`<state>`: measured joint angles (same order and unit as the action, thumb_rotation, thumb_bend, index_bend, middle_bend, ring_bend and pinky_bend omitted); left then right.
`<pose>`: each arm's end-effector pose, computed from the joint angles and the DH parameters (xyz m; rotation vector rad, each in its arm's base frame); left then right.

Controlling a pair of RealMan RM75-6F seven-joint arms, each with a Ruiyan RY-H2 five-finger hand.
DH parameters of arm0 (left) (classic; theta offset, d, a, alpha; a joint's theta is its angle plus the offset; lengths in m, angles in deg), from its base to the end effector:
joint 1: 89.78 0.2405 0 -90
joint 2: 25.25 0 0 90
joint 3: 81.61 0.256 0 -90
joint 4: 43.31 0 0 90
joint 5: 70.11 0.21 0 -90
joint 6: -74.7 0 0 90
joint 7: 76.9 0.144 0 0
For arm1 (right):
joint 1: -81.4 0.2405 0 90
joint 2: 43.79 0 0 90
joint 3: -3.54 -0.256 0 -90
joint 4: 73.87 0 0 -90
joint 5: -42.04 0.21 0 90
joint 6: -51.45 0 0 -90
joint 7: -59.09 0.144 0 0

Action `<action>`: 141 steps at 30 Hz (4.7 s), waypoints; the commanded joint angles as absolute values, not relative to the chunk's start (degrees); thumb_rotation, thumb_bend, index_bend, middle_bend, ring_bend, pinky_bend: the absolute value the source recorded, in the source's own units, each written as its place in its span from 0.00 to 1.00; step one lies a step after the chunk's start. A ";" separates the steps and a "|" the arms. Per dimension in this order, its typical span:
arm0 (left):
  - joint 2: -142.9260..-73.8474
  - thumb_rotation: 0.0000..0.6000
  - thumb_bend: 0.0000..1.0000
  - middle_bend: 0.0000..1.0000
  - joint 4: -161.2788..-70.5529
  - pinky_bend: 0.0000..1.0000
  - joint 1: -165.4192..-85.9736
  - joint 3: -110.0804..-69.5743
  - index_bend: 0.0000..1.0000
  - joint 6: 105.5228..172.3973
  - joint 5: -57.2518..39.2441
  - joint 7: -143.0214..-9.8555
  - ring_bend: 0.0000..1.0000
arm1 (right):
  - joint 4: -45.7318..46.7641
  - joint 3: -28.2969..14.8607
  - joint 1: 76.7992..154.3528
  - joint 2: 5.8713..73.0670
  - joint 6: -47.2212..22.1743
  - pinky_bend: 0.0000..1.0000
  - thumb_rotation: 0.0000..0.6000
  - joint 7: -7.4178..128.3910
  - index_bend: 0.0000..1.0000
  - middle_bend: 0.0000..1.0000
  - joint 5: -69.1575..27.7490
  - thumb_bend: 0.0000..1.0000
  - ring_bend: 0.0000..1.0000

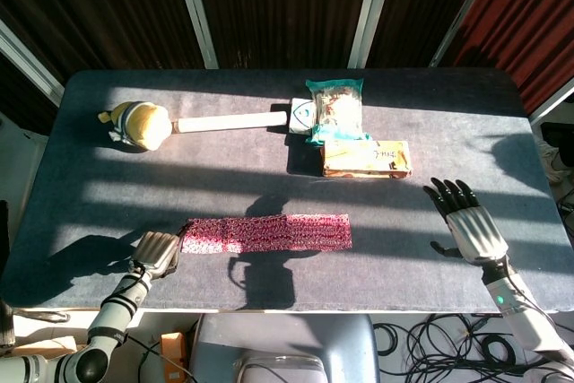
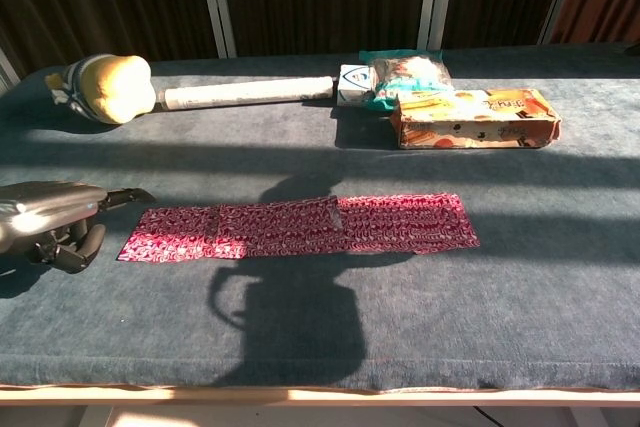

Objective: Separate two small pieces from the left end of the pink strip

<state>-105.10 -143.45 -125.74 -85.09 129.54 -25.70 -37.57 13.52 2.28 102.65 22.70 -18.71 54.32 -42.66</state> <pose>-0.2122 0.2783 -0.0018 -1.8776 -1.1051 -0.4664 -0.2834 -0.2610 0.1185 1.7197 -0.8070 0.8103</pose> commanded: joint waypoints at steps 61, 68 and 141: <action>-103.22 1.00 1.00 1.00 -146.74 1.00 -129.60 -78.40 0.08 132.01 -25.61 -40.58 1.00 | 13.35 1.94 102.37 23.70 -14.59 0.05 1.00 52.42 0.00 0.00 -41.26 0.10 0.00; -104.88 1.00 1.00 1.00 -146.94 1.00 -129.71 -77.43 0.08 132.85 -24.65 -38.89 1.00 | 12.98 1.90 102.36 23.72 -14.28 0.05 1.00 52.91 0.00 0.00 -41.11 0.10 0.00; -92.44 1.00 0.42 0.00 -128.95 0.11 -96.32 -69.73 0.00 176.35 24.06 -84.15 0.00 | 20.43 3.89 88.99 22.39 -36.77 0.05 1.00 47.66 0.00 0.00 -47.88 0.10 0.00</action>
